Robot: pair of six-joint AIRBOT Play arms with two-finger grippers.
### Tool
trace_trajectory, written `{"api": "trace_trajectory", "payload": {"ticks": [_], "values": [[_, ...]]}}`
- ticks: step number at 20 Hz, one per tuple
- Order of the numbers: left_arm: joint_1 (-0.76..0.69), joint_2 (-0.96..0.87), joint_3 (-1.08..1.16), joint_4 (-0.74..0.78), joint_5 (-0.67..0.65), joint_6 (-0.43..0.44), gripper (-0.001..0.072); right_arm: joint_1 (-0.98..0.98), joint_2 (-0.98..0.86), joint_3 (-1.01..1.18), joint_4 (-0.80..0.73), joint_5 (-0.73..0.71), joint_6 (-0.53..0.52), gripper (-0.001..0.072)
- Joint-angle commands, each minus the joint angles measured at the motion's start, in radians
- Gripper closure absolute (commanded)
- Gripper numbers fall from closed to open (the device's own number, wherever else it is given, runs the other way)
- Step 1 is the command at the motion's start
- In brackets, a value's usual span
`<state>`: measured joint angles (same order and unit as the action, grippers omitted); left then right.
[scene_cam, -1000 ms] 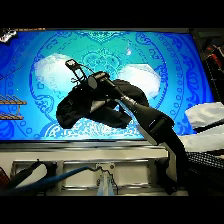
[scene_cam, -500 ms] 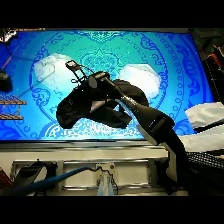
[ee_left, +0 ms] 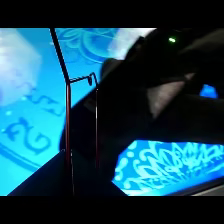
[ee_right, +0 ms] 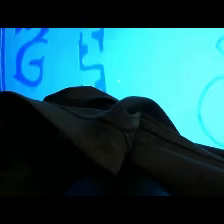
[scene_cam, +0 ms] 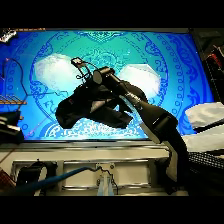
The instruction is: Fold the clothes and pants, and hang the long-sleeved shirts on hangers.
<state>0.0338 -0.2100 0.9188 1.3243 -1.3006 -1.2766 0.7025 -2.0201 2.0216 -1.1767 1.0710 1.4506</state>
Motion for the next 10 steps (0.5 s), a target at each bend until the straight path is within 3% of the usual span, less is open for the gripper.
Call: {"api": "trace_trajectory", "payload": {"ticks": [1,6,10], "values": [[-0.001,0.116,-0.064,-0.122,-0.026,0.03,0.0693,-0.005,0.017,0.0,0.005,0.034,0.003,0.0691],[-0.001,0.137,-0.13,-0.121,-0.006,0.066,0.0693,-0.005,0.045,0.0,0.037,0.063,0.003,0.0691],[-0.001,0.137,-0.202,-0.121,0.175,0.118,0.0694,-0.004,0.062,0.0,0.064,0.108,0.003,0.0691]]}}
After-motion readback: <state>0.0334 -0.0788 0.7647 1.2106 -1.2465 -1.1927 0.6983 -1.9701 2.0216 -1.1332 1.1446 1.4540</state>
